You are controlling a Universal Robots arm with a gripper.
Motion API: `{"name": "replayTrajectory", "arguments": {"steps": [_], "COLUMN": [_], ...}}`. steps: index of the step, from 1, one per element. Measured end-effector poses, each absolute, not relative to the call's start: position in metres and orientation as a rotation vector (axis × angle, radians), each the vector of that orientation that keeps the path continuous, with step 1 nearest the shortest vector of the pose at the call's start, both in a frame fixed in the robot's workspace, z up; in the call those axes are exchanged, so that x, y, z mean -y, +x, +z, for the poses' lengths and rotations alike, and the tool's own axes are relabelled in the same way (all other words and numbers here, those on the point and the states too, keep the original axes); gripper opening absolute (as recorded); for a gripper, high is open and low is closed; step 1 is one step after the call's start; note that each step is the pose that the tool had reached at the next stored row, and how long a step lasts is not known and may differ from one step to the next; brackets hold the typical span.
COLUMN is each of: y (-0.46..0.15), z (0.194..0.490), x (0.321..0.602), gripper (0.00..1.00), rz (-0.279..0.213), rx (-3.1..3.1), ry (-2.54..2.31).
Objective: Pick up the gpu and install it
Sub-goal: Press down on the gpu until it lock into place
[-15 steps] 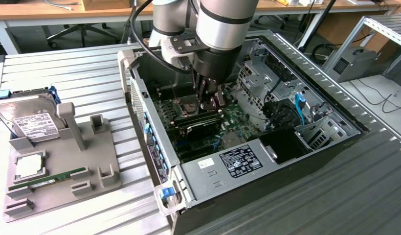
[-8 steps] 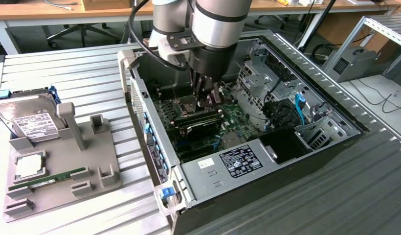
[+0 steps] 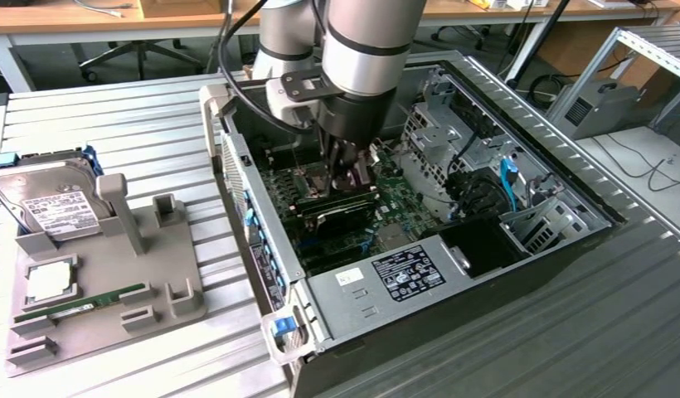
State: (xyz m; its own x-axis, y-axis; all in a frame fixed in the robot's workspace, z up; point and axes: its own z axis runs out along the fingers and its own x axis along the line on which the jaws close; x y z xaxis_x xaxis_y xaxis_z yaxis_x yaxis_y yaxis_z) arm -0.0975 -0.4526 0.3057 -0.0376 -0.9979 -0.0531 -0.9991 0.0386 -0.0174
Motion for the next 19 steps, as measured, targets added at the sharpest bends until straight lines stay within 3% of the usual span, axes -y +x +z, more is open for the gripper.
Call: {"name": "replayTrajectory", "arguments": {"steps": [19], "y": [-0.098], "z": [0.282], "x": [0.453], "gripper": [0.11], "rz": [0.037], "rx": [-2.229], "ry": [-2.142]}}
